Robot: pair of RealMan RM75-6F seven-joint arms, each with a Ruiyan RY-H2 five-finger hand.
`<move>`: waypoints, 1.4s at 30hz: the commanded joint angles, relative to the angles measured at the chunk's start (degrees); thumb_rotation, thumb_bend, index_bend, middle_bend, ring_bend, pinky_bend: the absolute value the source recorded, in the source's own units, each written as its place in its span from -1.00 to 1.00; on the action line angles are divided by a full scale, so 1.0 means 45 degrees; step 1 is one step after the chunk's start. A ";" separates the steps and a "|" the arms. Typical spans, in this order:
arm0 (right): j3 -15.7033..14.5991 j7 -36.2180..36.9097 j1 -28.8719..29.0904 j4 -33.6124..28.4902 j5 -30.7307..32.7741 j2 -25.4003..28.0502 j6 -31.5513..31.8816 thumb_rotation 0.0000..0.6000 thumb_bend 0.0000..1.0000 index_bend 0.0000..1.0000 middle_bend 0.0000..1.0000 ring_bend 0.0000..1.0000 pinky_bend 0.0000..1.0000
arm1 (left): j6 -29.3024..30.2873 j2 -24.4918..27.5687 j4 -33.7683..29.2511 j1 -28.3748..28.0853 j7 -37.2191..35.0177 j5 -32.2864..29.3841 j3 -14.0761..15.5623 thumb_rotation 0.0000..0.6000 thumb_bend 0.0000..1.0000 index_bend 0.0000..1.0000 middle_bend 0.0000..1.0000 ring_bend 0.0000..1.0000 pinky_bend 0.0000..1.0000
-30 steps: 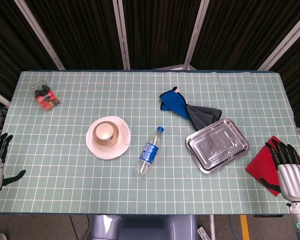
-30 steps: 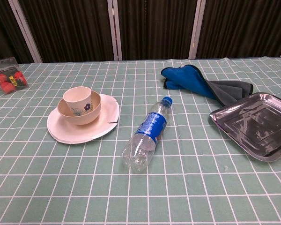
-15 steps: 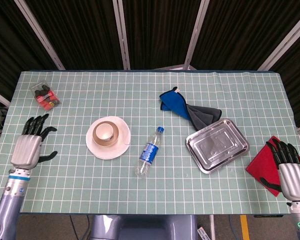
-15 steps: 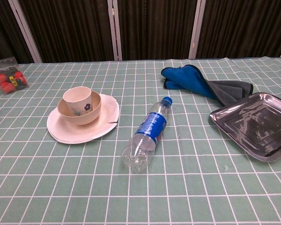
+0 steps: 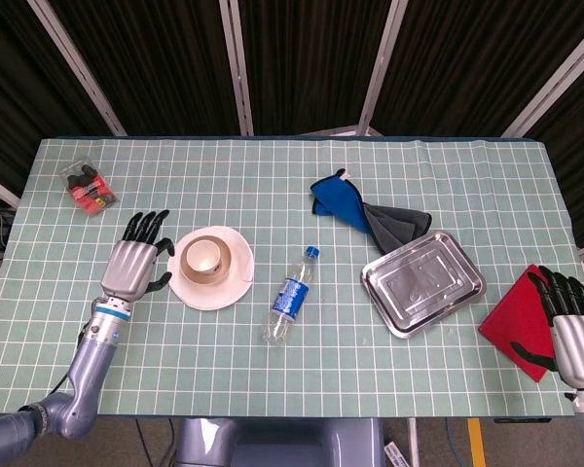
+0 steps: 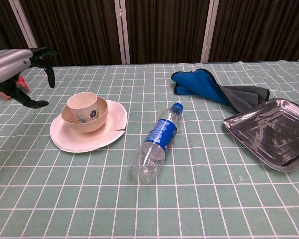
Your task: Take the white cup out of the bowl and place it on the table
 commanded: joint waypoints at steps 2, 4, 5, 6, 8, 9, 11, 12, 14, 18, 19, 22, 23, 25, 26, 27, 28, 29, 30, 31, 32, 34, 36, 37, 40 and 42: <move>0.0043 0.0261 -0.0015 0.0008 0.0037 0.0098 0.0022 1.00 -0.93 -0.89 -1.00 -1.00 -1.00 | -0.0480 -0.0792 0.0776 -0.0642 0.0356 -0.0513 -0.0109 1.00 -0.45 -0.01 -1.00 -1.00 -1.00; 0.0075 0.0385 -0.0017 0.0026 0.0068 0.0127 0.0032 1.00 -0.93 -0.89 -1.00 -1.00 -1.00 | -0.0595 -0.1010 0.0952 -0.0818 0.0432 -0.0718 -0.0128 1.00 -0.45 0.01 -1.00 -1.00 -1.00; 0.0087 0.0434 -0.0020 0.0035 0.0082 0.0137 0.0035 1.00 -0.93 -0.89 -1.00 -1.00 -1.00 | -0.0654 -0.1079 0.1013 -0.0884 0.0473 -0.0800 -0.0118 1.00 -0.44 0.01 -1.00 -1.00 -1.00; 0.0093 0.0482 -0.0023 0.0042 0.0096 0.0150 0.0033 1.00 -0.93 -0.89 -1.00 -1.00 -1.00 | -0.0705 -0.1142 0.1086 -0.0948 0.0529 -0.0878 -0.0107 1.00 -0.44 0.01 -1.00 -1.00 -1.00; 0.0096 0.0584 -0.0025 0.0049 0.0102 0.0184 0.0019 1.00 -0.93 -0.89 -1.00 -1.00 -1.00 | -0.0786 -0.1293 0.1293 -0.1094 0.0691 -0.1041 -0.0082 1.00 -0.44 0.01 -1.00 -1.00 -1.00; 0.0097 0.0622 -0.0027 0.0053 0.0103 0.0198 0.0018 1.00 -0.93 -0.89 -1.00 -1.00 -1.00 | -0.0815 -0.1353 0.1375 -0.1151 0.0747 -0.1110 -0.0076 1.00 -0.44 0.02 -1.00 -1.00 -1.00; 0.0101 0.0688 -0.0033 0.0059 0.0093 0.0220 0.0032 1.00 -0.93 -0.89 -1.00 -1.00 -1.00 | -0.0852 -0.1498 0.1530 -0.1268 0.0801 -0.1214 -0.0055 1.00 -0.43 0.04 -1.00 -1.00 -1.00; 0.0100 0.0723 -0.0035 0.0060 0.0087 0.0228 0.0034 1.00 -0.93 -0.89 -1.00 -1.00 -1.00 | -0.0852 -0.1585 0.1630 -0.1338 0.0821 -0.1237 -0.0044 1.00 -0.43 0.05 -1.00 -1.00 -1.00; 0.0095 0.0758 -0.0032 0.0055 0.0083 0.0235 0.0019 1.00 -0.93 -0.89 -1.00 -1.00 -1.00 | -0.0880 -0.1704 0.1772 -0.1434 0.0808 -0.1290 -0.0034 1.00 -0.41 0.07 -1.00 -1.00 -1.00; 0.0085 0.0768 -0.0028 0.0043 0.0057 0.0242 0.0014 1.00 -0.93 -0.89 -1.00 -1.00 -1.00 | -0.0991 -0.1869 0.1974 -0.1590 0.0826 -0.1454 0.0015 1.00 -0.26 0.10 -1.00 -1.00 -1.00; 0.0085 0.0777 -0.0030 0.0044 0.0052 0.0242 0.0022 1.00 -0.93 -0.89 -1.00 -1.00 -1.00 | -0.1019 -0.1914 0.2022 -0.1627 0.0882 -0.1511 0.0055 1.00 -0.21 0.10 -1.00 -1.00 -1.00; 0.0101 0.0811 -0.0038 0.0046 0.0067 0.0249 0.0040 1.00 -0.93 -0.89 -1.00 -1.00 -1.00 | -0.1068 -0.1946 0.2080 -0.1692 0.1088 -0.1626 0.0174 1.00 -0.07 0.11 -1.00 -1.00 -1.00; 0.0103 0.0819 -0.0040 0.0048 0.0067 0.0250 0.0048 1.00 -0.93 -0.89 -1.00 -1.00 -1.00 | -0.1056 -0.1943 0.2073 -0.1697 0.1109 -0.1645 0.0185 1.00 -0.04 0.12 -1.00 -1.00 -1.00; 0.0106 0.0854 -0.0050 0.0047 0.0051 0.0255 0.0075 1.00 -0.93 -0.89 -1.00 -1.00 -1.00 | -0.0949 -0.1906 0.1986 -0.1680 0.1082 -0.1658 0.0210 1.00 0.03 0.13 -1.00 -1.00 -1.00; 0.0107 0.0869 -0.0054 0.0049 0.0045 0.0258 0.0088 1.00 -0.93 -0.89 -1.00 -1.00 -1.00 | -0.0873 -0.1867 0.1922 -0.1660 0.1043 -0.1623 0.0225 1.00 0.05 0.13 -1.00 -1.00 -1.00; 0.0109 0.0881 -0.0057 0.0049 0.0037 0.0257 0.0101 1.00 -0.93 -0.89 -1.00 -1.00 -1.00 | -0.0781 -0.1814 0.1843 -0.1633 0.0977 -0.1557 0.0240 1.00 0.05 0.13 -1.00 -1.00 -1.00; 0.0109 0.0888 -0.0061 0.0051 0.0026 0.0251 0.0117 1.00 -0.93 -0.89 -1.00 -1.00 -1.00 | -0.0635 -0.1714 0.1718 -0.1589 0.0860 -0.1438 0.0253 1.00 0.05 0.14 -1.00 -1.00 -1.00; 0.0108 0.0886 -0.0063 0.0052 0.0014 0.0247 0.0128 1.00 -0.93 -0.89 -1.00 -1.00 -1.00 | -0.0547 -0.1654 0.1646 -0.1561 0.0799 -0.1374 0.0254 1.00 0.06 0.14 -0.99 -1.00 -1.00; 0.0104 0.0879 -0.0064 0.0054 -0.0004 0.0242 0.0140 1.00 -0.93 -0.89 -1.00 -1.00 -1.00 | -0.0406 -0.1559 0.1520 -0.1518 0.0700 -0.1267 0.0252 1.00 0.06 0.14 -0.99 -1.00 -1.00; 0.0095 0.0864 -0.0065 0.0056 -0.0027 0.0234 0.0148 1.00 -0.93 -0.89 -1.00 -1.00 -1.00 | -0.0221 -0.1401 0.1320 -0.1453 0.0557 -0.1115 0.0251 1.00 0.06 0.15 -0.99 -1.00 -1.00; 0.0089 0.0849 -0.0065 0.0061 -0.0039 0.0226 0.0150 1.00 -0.93 -0.89 -1.00 -1.00 -1.00 | -0.0075 -0.1250 0.1143 -0.1398 0.0466 -0.0998 0.0248 1.00 0.07 0.15 -0.99 -1.00 -1.00; 0.0081 0.0830 -0.0065 0.0063 -0.0059 0.0221 0.0157 1.00 -0.93 -0.89 -1.00 -1.00 -1.00 | 0.0136 -0.1022 0.0874 -0.1313 0.0356 -0.0840 0.0243 1.00 0.07 0.15 -0.98 -1.00 -1.00; 0.0079 0.0820 -0.0066 0.0055 -0.0071 0.0216 0.0166 1.00 -0.93 -0.89 -1.00 -1.00 -1.00 | 0.0437 -0.0707 0.0504 -0.1175 0.0195 -0.0640 0.0231 1.00 0.07 0.15 -0.98 -1.00 -1.00; 0.0080 0.0813 -0.0068 0.0051 -0.0076 0.0214 0.0175 1.00 -0.93 -0.89 -1.00 -1.00 -1.00 | 0.0633 -0.0497 0.0280 -0.1070 0.0093 -0.0515 0.0234 1.00 0.07 0.15 -0.99 -1.00 -1.00; 0.0062 0.0764 -0.0084 0.0023 -0.0108 0.0217 0.0205 1.00 -0.93 -0.89 -1.00 -1.00 -1.00 | 0.1290 0.0261 -0.0332 -0.0621 -0.0258 -0.0062 0.0371 1.00 0.07 0.15 -0.98 -1.00 -1.00; 0.0045 0.0716 -0.0101 -0.0012 -0.0138 0.0216 0.0236 1.00 -0.93 -0.89 -1.00 -1.00 -1.00 | 0.1744 0.0809 -0.0539 -0.0227 -0.0510 0.0253 0.0581 1.00 0.07 0.15 -0.98 -1.00 -1.00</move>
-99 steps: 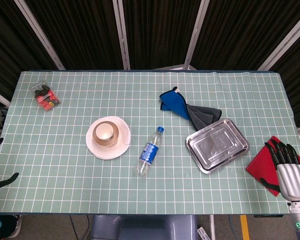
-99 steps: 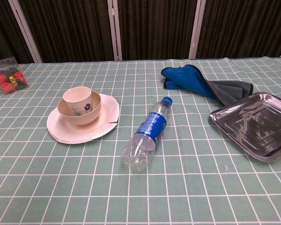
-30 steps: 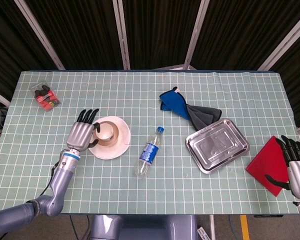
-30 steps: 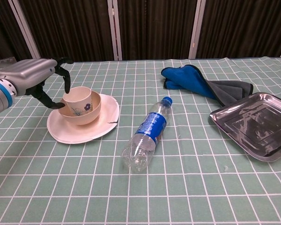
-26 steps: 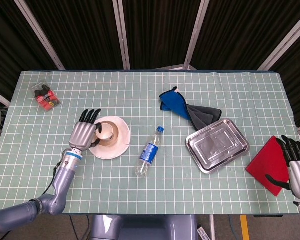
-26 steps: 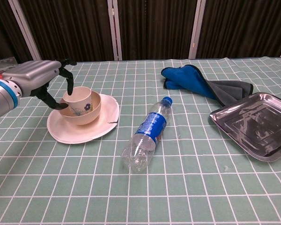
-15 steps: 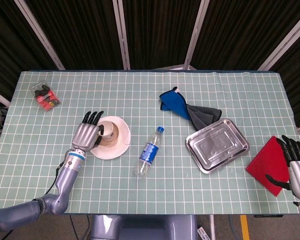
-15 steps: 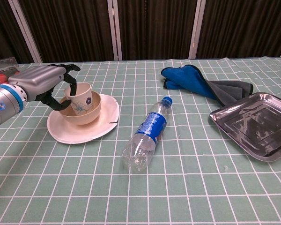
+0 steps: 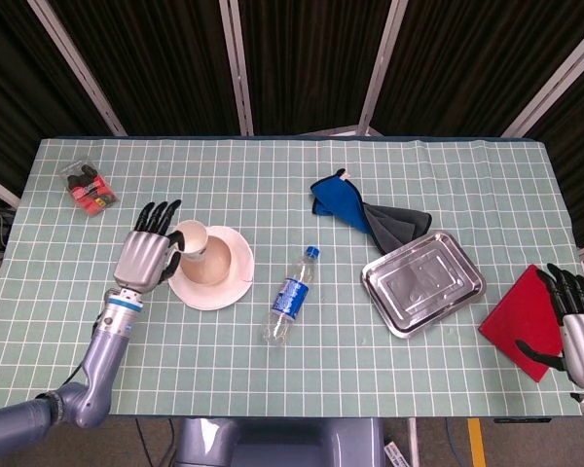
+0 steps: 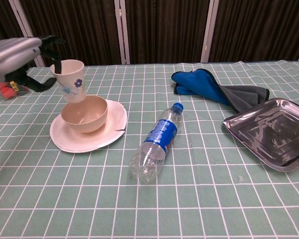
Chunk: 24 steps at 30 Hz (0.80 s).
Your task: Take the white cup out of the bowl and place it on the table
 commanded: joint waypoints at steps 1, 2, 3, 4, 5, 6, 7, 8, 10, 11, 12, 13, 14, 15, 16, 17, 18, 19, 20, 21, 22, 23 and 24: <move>-0.0018 -0.0054 -0.0016 -0.0038 -0.0035 -0.0004 0.0033 1.00 -0.93 -0.89 -1.00 -1.00 -1.00 | 0.0877 0.1008 -0.0501 0.0773 -0.0581 0.0631 0.0365 1.00 0.08 0.15 -0.98 -1.00 -1.00; -0.0025 -0.0079 -0.0018 -0.0052 -0.0057 -0.0006 0.0046 1.00 -0.93 -0.89 -1.00 -1.00 -1.00 | 0.1009 0.1155 -0.0475 0.0926 -0.0693 0.0668 0.0438 1.00 0.07 0.15 -0.98 -1.00 -1.00; -0.0033 -0.0120 -0.0024 -0.0074 -0.0084 -0.0013 0.0068 1.00 -0.93 -0.89 -1.00 -1.00 -1.00 | 0.1163 0.1353 -0.0427 0.1132 -0.0907 0.0735 0.0550 1.00 0.08 0.15 -0.98 -1.00 -1.00; -0.0041 -0.0163 -0.0029 -0.0094 -0.0108 -0.0025 0.0089 1.00 -0.93 -0.89 -1.00 -1.00 -1.00 | 0.1311 0.1534 -0.0328 0.1361 -0.1173 0.0745 0.0652 1.00 0.07 0.15 -0.98 -1.00 -1.00; -0.0059 -0.0231 -0.0031 -0.0120 -0.0150 -0.0045 0.0104 1.00 -0.93 -0.89 -1.00 -1.00 -1.00 | 0.1426 0.1699 -0.0161 0.1594 -0.1561 0.0792 0.0779 1.00 0.07 0.15 -0.98 -1.00 -1.00; -0.0072 -0.0282 -0.0028 -0.0136 -0.0174 -0.0064 0.0105 1.00 -0.93 -0.89 -1.00 -1.00 -1.00 | 0.1465 0.1791 0.0003 0.1742 -0.1812 0.0798 0.0866 1.00 0.07 0.15 -0.98 -1.00 -1.00; -0.0087 -0.0339 -0.0022 -0.0148 -0.0194 -0.0084 0.0092 1.00 -0.93 -0.89 -1.00 -1.00 -1.00 | 0.1483 0.1856 0.0191 0.1871 -0.2019 0.0785 0.0943 1.00 0.07 0.15 -0.98 -1.00 -1.00; -0.0140 -0.0477 0.0004 -0.0159 -0.0243 -0.0130 0.0019 1.00 -0.93 -0.89 -1.00 -1.00 -1.00 | 0.1388 0.1901 0.0631 0.2127 -0.2290 0.0509 0.1084 1.00 0.07 0.15 -0.98 -1.00 -1.00; -0.0160 -0.0698 0.0024 -0.0193 -0.0268 -0.0214 -0.0003 1.00 -0.93 -0.89 -1.00 -1.00 -1.00 | 0.1151 0.1750 0.1429 0.2249 -0.2873 0.0489 0.1232 1.00 0.07 0.15 -0.98 -1.00 -1.00; -0.0164 -0.0755 0.0025 -0.0201 -0.0278 -0.0233 0.0002 1.00 -0.93 -0.89 -1.00 -1.00 -1.00 | 0.1030 0.1654 0.1707 0.2260 -0.3036 0.0462 0.1263 1.00 0.07 0.15 -0.98 -1.00 -1.00; -0.0161 -0.0793 0.0024 -0.0207 -0.0276 -0.0249 0.0011 1.00 -0.93 -0.89 -1.00 -1.00 -1.00 | 0.0914 0.1546 0.1965 0.2254 -0.3169 0.0432 0.1274 1.00 0.07 0.15 -0.98 -1.00 -1.00; -0.0157 -0.0809 0.0023 -0.0209 -0.0266 -0.0259 0.0014 1.00 -0.93 -0.89 -1.00 -1.00 -1.00 | 0.0826 0.1442 0.2180 0.2242 -0.3268 0.0415 0.1273 1.00 0.07 0.15 -0.98 -1.00 -1.00; -0.0154 -0.0811 0.0022 -0.0212 -0.0257 -0.0261 0.0014 1.00 -0.93 -0.89 -1.00 -1.00 -1.00 | 0.0756 0.1368 0.2319 0.2232 -0.3325 0.0394 0.1272 1.00 0.07 0.15 -0.97 -1.00 -1.00; -0.0151 -0.0806 0.0019 -0.0213 -0.0245 -0.0259 0.0014 1.00 -0.93 -0.89 -1.00 -1.00 -1.00 | 0.0686 0.1291 0.2454 0.2219 -0.3378 0.0370 0.1267 1.00 0.07 0.15 -0.97 -1.00 -1.00; -0.0143 -0.0791 0.0015 -0.0214 -0.0227 -0.0252 0.0019 1.00 -0.93 -0.89 -1.00 -1.00 -1.00 | 0.0579 0.1172 0.2643 0.2198 -0.3452 0.0332 0.1259 1.00 0.07 0.15 -0.97 -1.00 -1.00; -0.0132 -0.0770 0.0010 -0.0211 -0.0210 -0.0243 0.0028 1.00 -0.93 -0.89 -1.00 -1.00 -1.00 | 0.0480 0.1045 0.2824 0.2174 -0.3516 0.0296 0.1248 1.00 0.07 0.15 -0.96 -1.00 -1.00; -0.0105 -0.0714 0.0005 -0.0190 -0.0175 -0.0227 0.0045 1.00 -0.93 -0.89 -1.00 -1.00 -1.00 | 0.0223 0.0714 0.3221 0.2068 -0.3571 0.0202 0.1221 1.00 0.07 0.15 -0.96 -1.00 -1.00; -0.0101 -0.0686 0.0005 -0.0178 -0.0166 -0.0217 0.0042 1.00 -0.93 -0.89 -1.00 -1.00 -1.00 | 0.0133 0.0507 0.3473 0.2007 -0.3607 0.0180 0.1190 1.00 0.07 0.15 -0.96 -1.00 -1.00; -0.0097 -0.0663 0.0006 -0.0171 -0.0155 -0.0209 0.0035 1.00 -0.93 -0.89 -1.00 -1.00 -1.00 | 0.0072 0.0322 0.3698 0.1953 -0.3633 0.0175 0.1160 1.00 0.07 0.15 -0.95 -1.00 -1.00; -0.0094 -0.0649 0.0007 -0.0169 -0.0149 -0.0205 0.0031 1.00 -0.93 -0.89 -1.00 -1.00 -1.00 | 0.0034 0.0205 0.3833 0.1912 -0.3649 0.0184 0.1142 1.00 0.07 0.15 -0.95 -1.00 -1.00; -0.0088 -0.0625 0.0007 -0.0169 -0.0143 -0.0196 0.0033 1.00 -0.93 -0.89 -1.00 -1.00 -1.00 | -0.0041 0.0024 0.4019 0.1833 -0.3675 0.0210 0.1117 1.00 0.07 0.15 -0.95 -1.00 -1.00; -0.0080 -0.0597 0.0007 -0.0162 -0.0137 -0.0189 0.0039 1.00 -0.93 -0.89 -1.00 -1.00 -1.00 | -0.0132 -0.0174 0.4175 0.1732 -0.3699 0.0232 0.1079 1.00 0.07 0.15 -0.95 -1.00 -1.00; -0.0076 -0.0570 0.0009 -0.0154 -0.0142 -0.0184 0.0044 1.00 -0.93 -0.89 -1.00 -1.00 -1.00 | -0.0190 -0.0393 0.4361 0.1624 -0.3705 0.0253 0.1015 1.00 0.07 0.15 -0.95 -1.00 -1.00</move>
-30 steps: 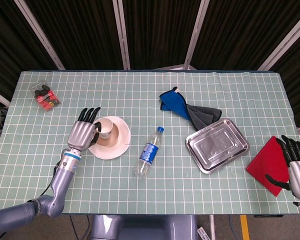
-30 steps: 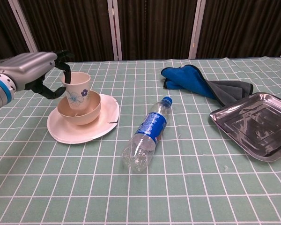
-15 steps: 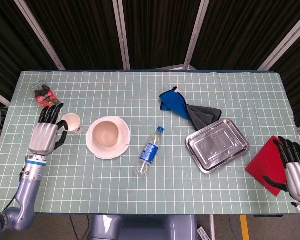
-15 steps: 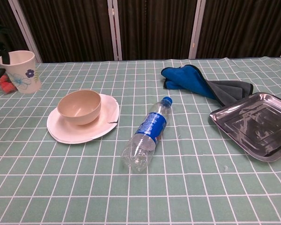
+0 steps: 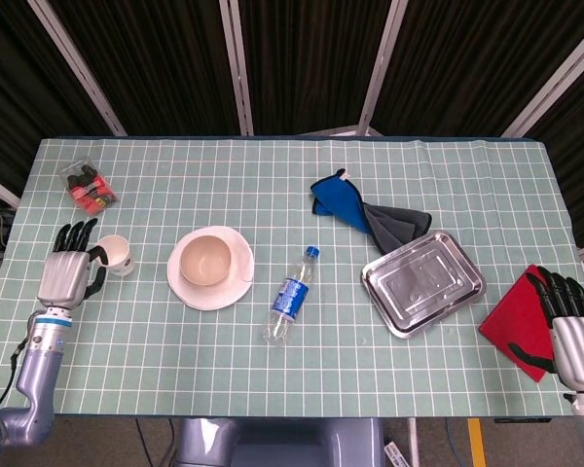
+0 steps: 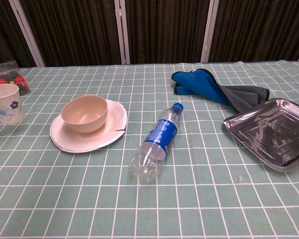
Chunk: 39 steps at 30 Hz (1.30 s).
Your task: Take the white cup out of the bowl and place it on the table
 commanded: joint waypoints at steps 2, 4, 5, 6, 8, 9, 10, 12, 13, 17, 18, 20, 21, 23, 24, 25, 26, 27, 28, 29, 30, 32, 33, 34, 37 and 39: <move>0.0012 0.0059 0.0001 0.0016 -0.0005 0.0019 0.0014 1.00 -0.93 -0.89 -1.00 -1.00 -1.00 | -0.0306 -0.0797 0.0671 -0.0402 -0.0108 0.0064 -0.0192 1.00 0.07 0.15 -0.95 -1.00 -1.00; 0.0018 0.0097 -0.0006 0.0029 0.0006 0.0032 0.0023 1.00 -0.93 -0.89 -1.00 -1.00 -1.00 | -0.0316 -0.1021 0.0751 -0.0519 -0.0091 0.0153 -0.0243 1.00 0.07 0.15 -0.95 -1.00 -1.00; 0.0021 0.0113 -0.0009 0.0034 0.0012 0.0037 0.0029 1.00 -0.93 -0.89 -1.00 -1.00 -1.00 | -0.0340 -0.1077 0.0760 -0.0554 -0.0058 0.0170 -0.0253 1.00 0.07 0.15 -0.95 -1.00 -1.00; 0.0027 0.0130 -0.0012 0.0045 0.0019 0.0041 0.0035 1.00 -0.93 -0.89 -1.00 -1.00 -1.00 | -0.0363 -0.1120 0.0751 -0.0582 -0.0005 0.0178 -0.0265 1.00 0.07 0.15 -0.95 -1.00 -1.00; 0.0033 0.0166 -0.0017 0.0061 0.0029 0.0053 0.0041 1.00 -0.93 -0.89 -1.00 -1.00 -1.00 | -0.0397 -0.1146 0.0695 -0.0612 0.0097 0.0194 -0.0265 1.00 0.08 0.15 -0.95 -1.00 -1.00; 0.0035 0.0179 -0.0019 0.0063 0.0034 0.0057 0.0042 1.00 -0.93 -0.89 -1.00 -1.00 -1.00 | -0.0413 -0.1145 0.0668 -0.0613 0.0133 0.0192 -0.0260 1.00 0.08 0.15 -0.95 -1.00 -1.00; 0.0041 0.0213 -0.0024 0.0060 0.0042 0.0068 0.0049 1.00 -0.93 -0.89 -1.00 -1.00 -1.00 | -0.0459 -0.1122 0.0606 -0.0614 0.0222 0.0171 -0.0251 1.00 0.07 0.14 -0.95 -1.00 -1.00; 0.0045 0.0252 -0.0033 0.0046 0.0030 0.0085 0.0074 1.00 -0.93 -0.89 -1.00 -1.00 -1.00 | -0.0545 -0.1073 0.0514 -0.0602 0.0327 0.0110 -0.0242 1.00 0.07 0.14 -0.97 -1.00 -1.00; 0.0046 0.0263 -0.0038 0.0043 0.0017 0.0089 0.0095 1.00 -0.93 -0.89 -1.00 -1.00 -1.00 | -0.0641 -0.1022 0.0445 -0.0588 0.0381 0.0047 -0.0227 1.00 0.07 0.13 -0.98 -1.00 -1.00; 0.0038 0.0233 -0.0045 0.0038 0.0004 0.0079 0.0106 1.00 -0.93 -0.89 -1.00 -1.00 -1.00 | -0.0844 -0.0834 0.0244 -0.0500 0.0578 -0.0094 -0.0138 1.00 -0.15 -0.03 -1.00 -1.00 -1.00; 0.0037 0.0214 -0.0044 0.0037 0.0009 0.0072 0.0100 1.00 -0.93 -0.89 -1.00 -1.00 -1.00 | -0.0852 -0.0784 0.0183 -0.0470 0.0603 -0.0108 -0.0121 1.00 -0.25 -0.10 -1.00 -1.00 -1.00; 0.0037 0.0177 -0.0044 0.0032 0.0006 0.0062 0.0105 1.00 -0.93 -0.89 -1.00 -1.00 -1.00 | -0.0861 -0.0653 0.0006 -0.0399 0.0607 -0.0135 -0.0092 1.00 -0.50 -0.30 -1.00 -1.00 -1.00; 0.0032 0.0152 -0.0044 0.0025 -0.0006 0.0055 0.0108 1.00 -0.93 -0.89 -1.00 -1.00 -1.00 | -0.0865 -0.0543 -0.0132 -0.0349 0.0619 -0.0150 -0.0066 1.00 -0.56 -0.36 -1.00 -1.00 -1.00; 0.0012 0.0102 -0.0043 0.0023 -0.0033 0.0039 0.0103 1.00 -0.93 -0.89 -1.00 -1.00 -1.00 | -0.0820 -0.0326 -0.0423 -0.0256 0.0626 -0.0146 -0.0033 1.00 -0.68 -0.50 -1.00 -1.00 -1.00; 0.0005 0.0085 -0.0042 0.0024 -0.0040 0.0035 0.0098 1.00 -0.93 -0.89 -1.00 -1.00 -1.00 | -0.0790 -0.0251 -0.0532 -0.0220 0.0612 -0.0142 -0.0027 1.00 -0.70 -0.54 -1.00 -1.00 -1.00; -0.0001 0.0059 -0.0038 0.0027 -0.0045 0.0028 0.0087 1.00 -0.93 -0.89 -1.00 -1.00 -1.00 | -0.0729 -0.0134 -0.0709 -0.0159 0.0585 -0.0128 -0.0017 1.00 -0.73 -0.61 -1.00 -1.00 -1.00; -0.0005 0.0040 -0.0037 0.0029 -0.0046 0.0025 0.0082 1.00 -0.93 -0.90 -1.00 -1.00 -1.00 | -0.0681 -0.0048 -0.0833 -0.0116 0.0562 -0.0112 -0.0009 1.00 -0.74 -0.65 -1.00 -1.00 -1.00; -0.0008 0.0017 -0.0036 0.0029 -0.0049 0.0020 0.0080 1.00 -0.93 -0.89 -1.00 -1.00 -1.00 | -0.0602 0.0095 -0.1038 -0.0043 0.0530 -0.0088 0.0005 1.00 -0.76 -0.69 -1.00 -1.00 -1.00; -0.0009 -0.0002 -0.0036 0.0027 -0.0052 0.0017 0.0082 1.00 -0.93 -0.90 -1.00 -1.00 -1.00 | -0.0486 0.0247 -0.1268 0.0043 0.0505 -0.0066 0.0011 1.00 -0.77 -0.73 -1.00 -1.00 -1.00; -0.0015 -0.0019 -0.0036 0.0034 -0.0062 0.0012 0.0082 1.00 -0.93 -0.90 -1.00 -1.00 -1.00 | -0.0246 0.0433 -0.1582 0.0180 0.0419 -0.0021 -0.0009 1.00 -0.78 -0.75 -1.00 -1.00 -1.00; -0.0017 -0.0055 -0.0034 0.0049 -0.0060 -0.0001 0.0077 1.00 -0.93 -0.90 -1.00 -1.00 -1.00 | 0.0142 0.0675 -0.2017 0.0390 0.0266 0.0102 -0.0009 1.00 -0.78 -0.76 -1.00 -1.00 -1.00; -0.0034 -0.0147 -0.0019 0.0077 -0.0060 -0.0035 0.0034 1.00 -0.93 -0.90 -1.00 -1.00 -1.00 | 0.0977 0.1153 -0.2874 0.0865 0.0008 0.0369 0.0032 1.00 -0.79 -0.81 -1.00 -1.00 -1.00; -0.0056 -0.0203 -0.0010 0.0095 -0.0078 -0.0045 0.0004 1.00 -0.93 -0.90 -1.00 -1.00 -1.00 | 0.1517 0.1353 -0.3256 0.1158 -0.0105 0.0549 0.0075 1.00 -0.79 -0.83 -1.00 -1.00 -1.00; -0.0075 -0.0250 -0.0003 0.0107 -0.0098 -0.0060 -0.0016 1.00 -0.93 -0.90 -1.00 -1.00 -1.00 | 0.1964 0.1536 -0.3542 0.1415 -0.0127 0.0754 0.0175 1.00 -0.79 -0.85 -1.00 -1.00 -1.00; -0.0147 -0.0405 0.0041 0.0171 -0.0225 -0.0127 -0.0077 1.00 -0.94 -0.89 -1.00 -1.00 -1.00 | 0.3458 0.1962 -0.4051 0.2281 0.0362 0.1382 0.0584 1.00 -0.80 -0.90 -1.00 -1.00 -1.00; -0.0204 -0.0520 0.0066 0.0228 -0.0305 -0.0194 -0.0124 1.00 -0.94 -0.89 -1.00 -1.00 -1.00 | 0.4334 0.2169 -0.4292 0.2920 0.0835 0.1609 0.0899 1.00 -0.80 -0.95 -1.00 -1.00 -1.00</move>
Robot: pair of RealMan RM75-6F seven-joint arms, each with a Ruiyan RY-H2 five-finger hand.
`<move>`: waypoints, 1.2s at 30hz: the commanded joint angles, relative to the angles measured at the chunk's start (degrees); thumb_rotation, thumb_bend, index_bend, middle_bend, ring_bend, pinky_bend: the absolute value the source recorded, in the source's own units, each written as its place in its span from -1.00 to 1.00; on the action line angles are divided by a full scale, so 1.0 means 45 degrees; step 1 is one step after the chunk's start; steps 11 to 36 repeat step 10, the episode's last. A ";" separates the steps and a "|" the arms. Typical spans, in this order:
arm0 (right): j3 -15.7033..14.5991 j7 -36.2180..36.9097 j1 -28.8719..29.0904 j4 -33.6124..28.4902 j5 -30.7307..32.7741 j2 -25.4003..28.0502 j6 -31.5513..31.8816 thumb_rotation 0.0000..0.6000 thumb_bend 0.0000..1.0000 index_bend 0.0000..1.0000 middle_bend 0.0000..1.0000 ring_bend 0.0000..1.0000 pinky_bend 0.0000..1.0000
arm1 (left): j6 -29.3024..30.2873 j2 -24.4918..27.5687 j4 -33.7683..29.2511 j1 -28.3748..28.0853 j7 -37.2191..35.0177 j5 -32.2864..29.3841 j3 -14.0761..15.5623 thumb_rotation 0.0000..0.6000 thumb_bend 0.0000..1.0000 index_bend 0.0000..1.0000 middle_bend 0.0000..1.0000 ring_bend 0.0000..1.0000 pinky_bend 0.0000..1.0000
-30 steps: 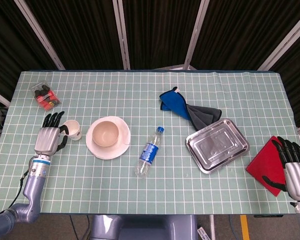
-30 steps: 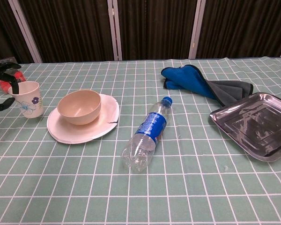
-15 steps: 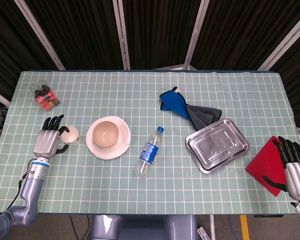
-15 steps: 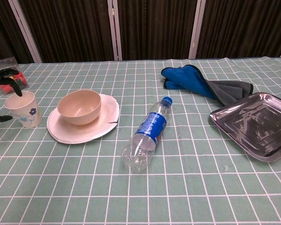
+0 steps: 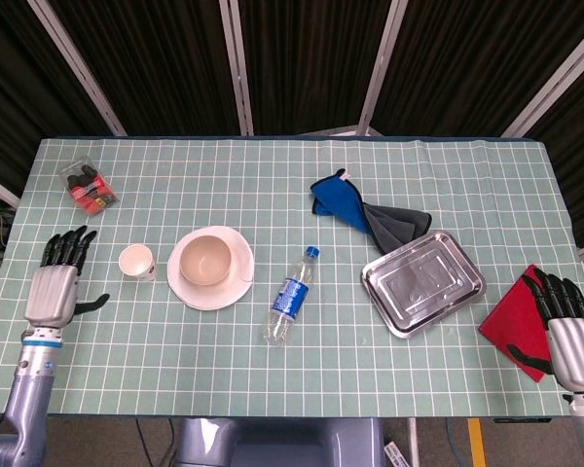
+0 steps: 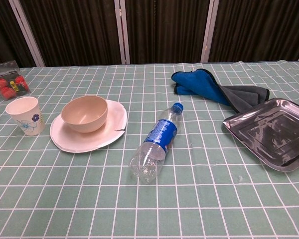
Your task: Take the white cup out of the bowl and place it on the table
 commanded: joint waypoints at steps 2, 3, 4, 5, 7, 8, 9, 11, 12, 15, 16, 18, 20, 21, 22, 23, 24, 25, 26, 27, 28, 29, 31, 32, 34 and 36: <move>-0.0112 -0.0212 0.0084 0.0065 -0.0167 -0.0152 -0.0130 1.00 -0.94 -0.89 -1.00 -1.00 -1.00 | 0.2565 0.0919 -0.1126 0.2042 0.0682 0.0796 0.0896 1.00 -0.81 -0.99 -1.00 -1.00 -1.00; -0.0144 -0.0300 0.0109 0.0062 -0.0215 -0.0202 -0.0169 1.00 -0.94 -0.89 -1.00 -1.00 -1.00 | 0.2751 0.1110 -0.1237 0.2317 0.0714 0.0841 0.1074 1.00 -0.81 -1.00 -1.00 -1.00 -1.00; -0.0167 -0.0355 0.0123 0.0063 -0.0262 -0.0235 -0.0181 1.00 -0.94 -0.89 -1.00 -1.00 -1.00 | 0.2864 0.1273 -0.1351 0.2489 0.0755 0.0836 0.1155 1.00 -0.82 -1.00 -1.00 -1.00 -1.00; -0.0186 -0.0418 0.0134 0.0071 -0.0306 -0.0275 -0.0183 1.00 -0.94 -0.89 -1.00 -1.00 -1.00 | 0.3004 0.1406 -0.1470 0.2651 0.0766 0.0804 0.1179 1.00 -0.82 -1.00 -1.00 -1.00 -1.00; -0.0224 -0.0579 0.0151 0.0100 -0.0389 -0.0366 -0.0178 1.00 -0.94 -0.89 -1.00 -1.00 -1.00 | 0.3303 0.1636 -0.1641 0.2939 0.0703 0.0869 0.1208 1.00 -0.82 -1.00 -1.00 -1.00 -1.00; -0.0246 -0.0635 0.0158 0.0108 -0.0413 -0.0403 -0.0192 1.00 -0.94 -0.90 -1.00 -1.00 -1.00 | 0.3456 0.1730 -0.1662 0.3049 0.0640 0.0960 0.1220 1.00 -0.82 -1.00 -1.00 -1.00 -1.00; -0.0265 -0.0680 0.0164 0.0114 -0.0426 -0.0440 -0.0209 1.00 -0.94 -0.90 -1.00 -1.00 -1.00 | 0.3593 0.1811 -0.1679 0.3154 0.0536 0.1078 0.1225 1.00 -0.82 -1.00 -1.00 -1.00 -1.00; -0.0286 -0.0706 0.0171 0.0117 -0.0440 -0.0460 -0.0232 1.00 -0.94 -0.89 -1.00 -1.00 -1.00 | 0.3682 0.1869 -0.1704 0.3222 0.0454 0.1165 0.1223 1.00 -0.82 -1.00 -1.00 -1.00 -1.00; -0.0286 -0.0706 0.0171 0.0117 -0.0440 -0.0460 -0.0232 1.00 -0.94 -0.89 -1.00 -1.00 -1.00 | 0.3682 0.1869 -0.1704 0.3222 0.0454 0.1165 0.1223 1.00 -0.82 -1.00 -1.00 -1.00 -1.00; -0.0286 -0.0706 0.0171 0.0117 -0.0440 -0.0460 -0.0232 1.00 -0.94 -0.89 -1.00 -1.00 -1.00 | 0.3682 0.1869 -0.1704 0.3222 0.0454 0.1165 0.1223 1.00 -0.82 -1.00 -1.00 -1.00 -1.00; -0.0286 -0.0706 0.0171 0.0117 -0.0440 -0.0460 -0.0232 1.00 -0.94 -0.89 -1.00 -1.00 -1.00 | 0.3682 0.1869 -0.1704 0.3222 0.0454 0.1165 0.1223 1.00 -0.82 -1.00 -1.00 -1.00 -1.00; -0.0286 -0.0706 0.0171 0.0117 -0.0440 -0.0460 -0.0232 1.00 -0.94 -0.89 -1.00 -1.00 -1.00 | 0.3682 0.1869 -0.1704 0.3222 0.0454 0.1165 0.1223 1.00 -0.82 -1.00 -1.00 -1.00 -1.00; -0.0286 -0.0706 0.0171 0.0117 -0.0440 -0.0460 -0.0232 1.00 -0.94 -0.89 -1.00 -1.00 -1.00 | 0.3682 0.1869 -0.1704 0.3222 0.0454 0.1165 0.1223 1.00 -0.82 -1.00 -1.00 -1.00 -1.00; -0.0286 -0.0706 0.0171 0.0117 -0.0440 -0.0460 -0.0232 1.00 -0.94 -0.89 -1.00 -1.00 -1.00 | 0.3682 0.1869 -0.1704 0.3222 0.0454 0.1165 0.1223 1.00 -0.82 -1.00 -1.00 -1.00 -1.00; -0.0286 -0.0706 0.0171 0.0117 -0.0440 -0.0460 -0.0232 1.00 -0.94 -0.89 -1.00 -1.00 -1.00 | 0.3682 0.1869 -0.1704 0.3222 0.0454 0.1165 0.1223 1.00 -0.82 -1.00 -1.00 -1.00 -1.00; -0.0286 -0.0706 0.0171 0.0117 -0.0440 -0.0460 -0.0232 1.00 -0.94 -0.89 -1.00 -1.00 -1.00 | 0.3682 0.1869 -0.1704 0.3222 0.0454 0.1165 0.1223 1.00 -0.82 -1.00 -1.00 -1.00 -1.00; -0.0286 -0.0706 0.0171 0.0117 -0.0440 -0.0460 -0.0232 1.00 -0.94 -0.89 -1.00 -1.00 -1.00 | 0.3682 0.1869 -0.1704 0.3222 0.0454 0.1165 0.1223 1.00 -0.82 -1.00 -1.00 -1.00 -1.00; -0.0286 -0.0706 0.0171 0.0117 -0.0440 -0.0460 -0.0232 1.00 -0.94 -0.89 -1.00 -1.00 -1.00 | 0.3682 0.1869 -0.1704 0.3222 0.0454 0.1165 0.1223 1.00 -0.82 -1.00 -1.00 -1.00 -1.00; -0.0286 -0.0706 0.0171 0.0117 -0.0440 -0.0460 -0.0232 1.00 -0.94 -0.89 -1.00 -1.00 -1.00 | 0.3682 0.1869 -0.1704 0.3222 0.0454 0.1165 0.1223 1.00 -0.82 -1.00 -1.00 -1.00 -1.00; -0.0286 -0.0706 0.0171 0.0117 -0.0440 -0.0460 -0.0232 1.00 -0.94 -0.89 -1.00 -1.00 -1.00 | 0.3682 0.1869 -0.1704 0.3222 0.0454 0.1165 0.1223 1.00 -0.82 -1.00 -1.00 -1.00 -1.00; -0.0286 -0.0706 0.0171 0.0117 -0.0440 -0.0460 -0.0232 1.00 -0.94 -0.89 -1.00 -1.00 -1.00 | 0.3682 0.1869 -0.1704 0.3222 0.0454 0.1165 0.1223 1.00 -0.82 -1.00 -1.00 -1.00 -1.00; -0.0286 -0.0706 0.0171 0.0117 -0.0440 -0.0460 -0.0232 1.00 -0.94 -0.89 -1.00 -1.00 -1.00 | 0.3682 0.1869 -0.1704 0.3222 0.0454 0.1165 0.1223 1.00 -0.82 -1.00 -1.00 -1.00 -1.00; -0.0286 -0.0706 0.0171 0.0117 -0.0440 -0.0460 -0.0232 1.00 -0.94 -0.89 -1.00 -1.00 -1.00 | 0.3682 0.1869 -0.1704 0.3222 0.0454 0.1165 0.1223 1.00 -0.82 -1.00 -1.00 -1.00 -1.00; -0.0286 -0.0706 0.0171 0.0117 -0.0440 -0.0460 -0.0232 1.00 -0.94 -0.89 -1.00 -1.00 -1.00 | 0.3682 0.1869 -0.1704 0.3222 0.0454 0.1165 0.1223 1.00 -0.82 -1.00 -1.00 -1.00 -1.00; -0.0286 -0.0706 0.0171 0.0117 -0.0440 -0.0460 -0.0232 1.00 -0.94 -0.89 -1.00 -1.00 -1.00 | 0.3682 0.1869 -0.1704 0.3222 0.0454 0.1165 0.1223 1.00 -0.82 -1.00 -1.00 -1.00 -1.00; -0.0286 -0.0706 0.0171 0.0117 -0.0440 -0.0460 -0.0232 1.00 -0.94 -0.89 -1.00 -1.00 -1.00 | 0.3682 0.1869 -0.1704 0.3222 0.0454 0.1165 0.1223 1.00 -0.82 -1.00 -1.00 -1.00 -1.00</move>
